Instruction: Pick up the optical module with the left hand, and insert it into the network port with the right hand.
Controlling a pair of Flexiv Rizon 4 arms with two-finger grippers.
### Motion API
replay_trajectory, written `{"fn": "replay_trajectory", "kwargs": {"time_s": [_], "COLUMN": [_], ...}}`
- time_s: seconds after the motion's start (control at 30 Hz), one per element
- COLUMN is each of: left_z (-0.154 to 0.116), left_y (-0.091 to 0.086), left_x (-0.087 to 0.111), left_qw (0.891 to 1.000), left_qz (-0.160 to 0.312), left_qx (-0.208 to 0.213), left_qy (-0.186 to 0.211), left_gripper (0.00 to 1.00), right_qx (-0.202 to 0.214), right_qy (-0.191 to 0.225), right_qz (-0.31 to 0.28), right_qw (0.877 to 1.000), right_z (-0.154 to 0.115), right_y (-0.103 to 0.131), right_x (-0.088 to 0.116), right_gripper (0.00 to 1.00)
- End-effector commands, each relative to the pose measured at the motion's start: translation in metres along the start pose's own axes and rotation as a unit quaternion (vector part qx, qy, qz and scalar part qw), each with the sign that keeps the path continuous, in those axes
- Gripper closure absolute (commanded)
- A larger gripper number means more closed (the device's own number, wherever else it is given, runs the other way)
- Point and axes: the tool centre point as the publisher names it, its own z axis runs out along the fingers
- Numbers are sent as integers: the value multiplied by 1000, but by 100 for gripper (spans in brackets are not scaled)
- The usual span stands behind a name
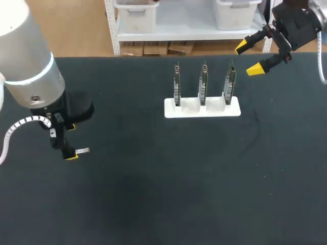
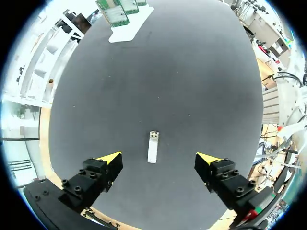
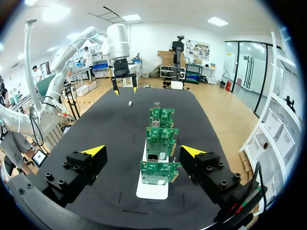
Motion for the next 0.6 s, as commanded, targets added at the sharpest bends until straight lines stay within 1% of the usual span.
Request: {"fn": "replay_trajectory", "kwargs": {"time_s": [0.03,0.2,0.27,0.53,0.6], "left_z": [7,12,19,30,32], "left_y": [3,4,3,1,0], "left_x": [2,7,10,13,13], "left_qw": [1000,1000,999,999,999], "left_qz": [-2,-12,-20,-19,-19], "left_qx": [7,11,26,28,37], "left_qy": [6,6,3,4,-1], "left_gripper": [0,0,0,0,0], "right_qx": [2,2,2,2,2], "right_qy": [1,1,1,1,1], "right_qz": [0,0,0,0,0], "right_qw": [1000,1000,1000,1000,1000], "right_z": [0,0,0,0,0], "right_y": [2,2,2,2,2], "right_x": [0,0,0,0,0], "right_gripper": [0,0,0,0,0]}}
